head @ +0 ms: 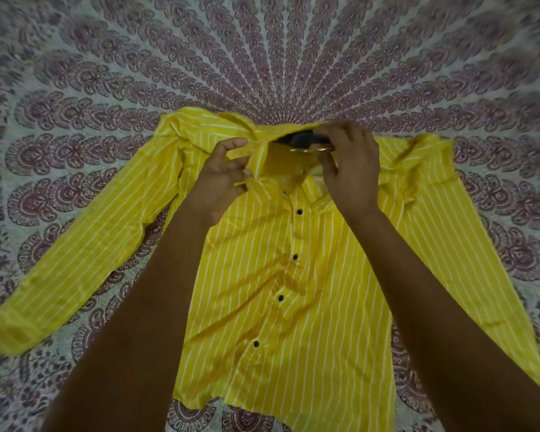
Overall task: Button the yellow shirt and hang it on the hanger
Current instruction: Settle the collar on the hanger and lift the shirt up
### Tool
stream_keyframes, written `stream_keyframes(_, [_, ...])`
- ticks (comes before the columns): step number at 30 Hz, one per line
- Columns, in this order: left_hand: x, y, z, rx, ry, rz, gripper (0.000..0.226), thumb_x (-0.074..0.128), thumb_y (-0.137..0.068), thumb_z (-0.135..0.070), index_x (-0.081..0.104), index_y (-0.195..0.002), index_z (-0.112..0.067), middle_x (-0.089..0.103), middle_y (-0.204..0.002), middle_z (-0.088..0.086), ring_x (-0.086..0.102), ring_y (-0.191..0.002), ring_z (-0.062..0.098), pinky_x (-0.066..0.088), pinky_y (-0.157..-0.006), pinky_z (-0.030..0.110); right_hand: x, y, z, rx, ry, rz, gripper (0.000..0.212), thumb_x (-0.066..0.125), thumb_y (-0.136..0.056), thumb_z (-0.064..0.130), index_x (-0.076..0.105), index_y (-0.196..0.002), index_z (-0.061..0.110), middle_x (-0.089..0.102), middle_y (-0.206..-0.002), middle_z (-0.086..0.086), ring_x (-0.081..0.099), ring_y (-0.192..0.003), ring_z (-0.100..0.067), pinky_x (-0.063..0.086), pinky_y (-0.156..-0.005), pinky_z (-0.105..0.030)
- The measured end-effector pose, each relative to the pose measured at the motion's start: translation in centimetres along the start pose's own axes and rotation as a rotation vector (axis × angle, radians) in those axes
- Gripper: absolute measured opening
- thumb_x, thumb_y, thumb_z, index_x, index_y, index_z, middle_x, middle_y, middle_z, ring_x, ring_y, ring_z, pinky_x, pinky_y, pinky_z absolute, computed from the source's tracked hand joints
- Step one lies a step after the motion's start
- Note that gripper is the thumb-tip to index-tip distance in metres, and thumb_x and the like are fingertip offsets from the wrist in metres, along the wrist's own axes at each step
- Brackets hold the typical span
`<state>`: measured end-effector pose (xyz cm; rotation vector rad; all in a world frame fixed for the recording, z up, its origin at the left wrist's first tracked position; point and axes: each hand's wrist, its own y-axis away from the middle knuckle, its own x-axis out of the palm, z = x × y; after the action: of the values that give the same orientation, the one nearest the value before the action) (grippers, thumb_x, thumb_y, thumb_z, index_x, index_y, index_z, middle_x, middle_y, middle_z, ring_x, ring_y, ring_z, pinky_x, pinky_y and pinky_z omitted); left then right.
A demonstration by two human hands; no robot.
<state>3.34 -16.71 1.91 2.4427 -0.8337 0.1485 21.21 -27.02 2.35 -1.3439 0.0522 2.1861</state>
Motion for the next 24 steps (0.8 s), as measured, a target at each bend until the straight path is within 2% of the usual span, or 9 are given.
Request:
stream_keyframes(3, [0.4,-0.6,-0.6,-0.036,-0.082,0.032,0.048,0.051,-0.084,0.011,0.049,-0.115,-0.026,0.061,-0.094,0.0,0.056,-0.085,0.013,0.045,-0.082,0.031,0.1,-1.9,-0.4,0.059,-0.075,0.043,0.032,0.054,-0.087,0.028,0.061,-0.115,0.014,0.06,-0.115,-0.012,0.058,-0.098,-0.033,0.046,-0.082,-0.041])
stream_keyframes(6, [0.8,-1.1,-0.8,-0.066,-0.332,0.006,0.05,0.054,-0.08,0.013,0.052,-0.119,-0.019,0.065,-0.082,-0.003,0.06,-0.077,0.008,0.049,-0.071,0.017,0.2,-3.3,-0.6,0.098,-0.097,-0.005,0.029,0.054,-0.089,0.032,0.063,-0.109,0.014,0.052,-0.123,-0.012,0.061,-0.095,-0.027,0.049,-0.073,-0.037])
stream_keyframes(10, [1.5,-1.9,-0.7,-0.063,-0.492,-0.188,0.017,0.059,-0.079,0.004,0.058,-0.074,-0.013,0.051,-0.075,0.006,0.048,-0.068,0.01,0.043,-0.064,0.021,0.4,-5.0,-0.6,0.143,-0.093,0.009,0.03,0.052,-0.09,0.033,0.06,-0.113,0.016,0.052,-0.124,-0.01,0.057,-0.104,-0.026,0.045,-0.077,-0.034])
stream_keyframes(13, [1.8,-2.7,-1.1,-0.037,-0.208,-0.191,0.023,0.048,-0.08,0.003,0.048,-0.065,-0.015,0.049,-0.063,0.0,0.046,-0.063,0.013,0.042,-0.064,0.024,0.4,-5.8,-0.6,0.158,-0.069,0.03,0.032,0.05,-0.092,0.033,0.058,-0.118,0.015,0.057,-0.117,-0.013,0.054,-0.107,-0.031,0.042,-0.078,-0.036])
stream_keyframes(15, [2.0,-2.9,-1.1,-0.08,-0.009,-0.137,0.026,0.039,-0.082,0.005,0.049,-0.069,-0.015,0.053,-0.061,-0.002,0.052,-0.061,0.013,0.046,-0.062,0.024,0.3,-6.0,-0.7,0.152,-0.083,0.02,0.033,0.05,-0.092,0.033,0.058,-0.118,0.015,0.058,-0.115,-0.014,0.055,-0.105,-0.033,0.043,-0.076,-0.037])
stream_keyframes(16, [2.1,-2.9,-0.8,-0.12,-0.063,-0.155,0.026,0.039,-0.083,0.004,0.05,-0.074,-0.017,0.055,-0.065,-0.001,0.054,-0.062,0.013,0.045,-0.061,0.025,0.4,-6.0,-0.8,0.145,-0.085,0.017,0.032,0.05,-0.092,0.033,0.058,-0.118,0.015,0.058,-0.113,-0.014,0.055,-0.104,-0.033,0.043,-0.075,-0.038])
stream_keyframes(18, [2.1,-3.0,0.3,-0.205,-0.453,-0.224,0.018,0.053,-0.085,-0.004,0.054,-0.092,-0.02,0.058,-0.082,0.003,0.055,-0.072,0.014,0.043,-0.062,0.023,0.5,-6.0,-1.0,0.131,-0.083,0.012,0.033,0.051,-0.091,0.033,0.059,-0.117,0.015,0.06,-0.111,-0.014,0.056,-0.102,-0.034,0.044,-0.073,-0.038])
stream_keyframes(20, [1.7,-3.5,1.8,-0.206,-0.659,-0.278,0.037,0.066,-0.081,-0.008,0.052,-0.115,-0.018,0.056,-0.097,0.005,0.055,-0.089,0.017,0.043,-0.069,0.024,0.6,-6.2,-1.2,0.123,-0.091,0.009,0.034,0.05,-0.091,0.035,0.059,-0.117,0.015,0.062,-0.109,-0.014,0.057,-0.1,-0.034,0.044,-0.071,-0.038])
stream_keyframes(24, [1.9,-4.7,1.1,0.154,-0.608,-0.438,0.037,0.061,-0.078,0.004,0.058,-0.11,-0.014,0.062,-0.1,0.006,0.057,-0.087,0.019,0.053,-0.081,0.029,0.9,-6.8,-1.7,0.141,-0.091,0.017,0.034,0.049,-0.091,0.038,0.058,-0.118,0.018,0.063,-0.108,-0.011,0.058,-0.1,-0.031,0.041,-0.068,-0.034])
